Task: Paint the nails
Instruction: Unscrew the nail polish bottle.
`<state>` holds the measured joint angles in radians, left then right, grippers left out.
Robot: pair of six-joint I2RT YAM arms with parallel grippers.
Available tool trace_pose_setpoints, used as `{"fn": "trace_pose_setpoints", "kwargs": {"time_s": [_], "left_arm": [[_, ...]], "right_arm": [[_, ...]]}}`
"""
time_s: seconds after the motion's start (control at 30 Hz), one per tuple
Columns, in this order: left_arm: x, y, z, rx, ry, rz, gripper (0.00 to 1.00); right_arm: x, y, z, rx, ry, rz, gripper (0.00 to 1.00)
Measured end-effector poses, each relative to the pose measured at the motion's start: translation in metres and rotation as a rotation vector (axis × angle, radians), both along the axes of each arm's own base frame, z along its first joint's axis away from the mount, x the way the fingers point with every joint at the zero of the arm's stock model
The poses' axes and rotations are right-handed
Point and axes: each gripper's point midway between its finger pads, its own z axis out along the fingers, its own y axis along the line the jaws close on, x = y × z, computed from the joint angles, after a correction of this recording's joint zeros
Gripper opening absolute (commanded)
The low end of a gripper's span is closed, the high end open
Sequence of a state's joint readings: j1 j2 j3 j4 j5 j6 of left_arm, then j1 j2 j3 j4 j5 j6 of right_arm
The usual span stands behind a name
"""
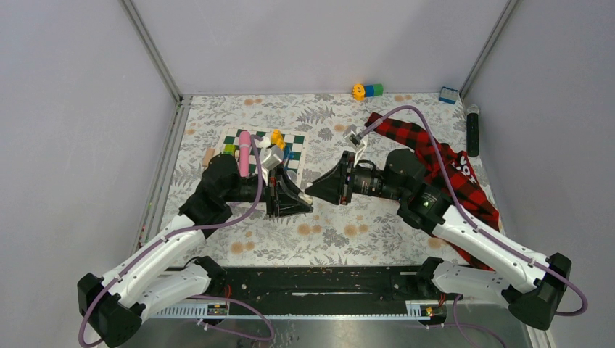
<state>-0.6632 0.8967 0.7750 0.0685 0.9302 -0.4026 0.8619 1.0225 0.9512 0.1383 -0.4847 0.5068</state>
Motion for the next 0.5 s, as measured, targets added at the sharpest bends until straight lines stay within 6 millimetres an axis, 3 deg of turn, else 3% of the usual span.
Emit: {"fn": "trace_pose_setpoints", "kwargs": {"time_s": [0.27,0.5], "left_arm": [[-0.031,0.006,0.013,-0.052,-0.006,-0.165,0.0],[-0.043,0.009,0.017,-0.066,-0.024,-0.226,0.0]], "right_arm": [[-0.029,0.011,0.014,0.034,-0.076,0.231,0.0],[-0.04,0.016,0.019,0.06,-0.098,0.333,0.0]]}}
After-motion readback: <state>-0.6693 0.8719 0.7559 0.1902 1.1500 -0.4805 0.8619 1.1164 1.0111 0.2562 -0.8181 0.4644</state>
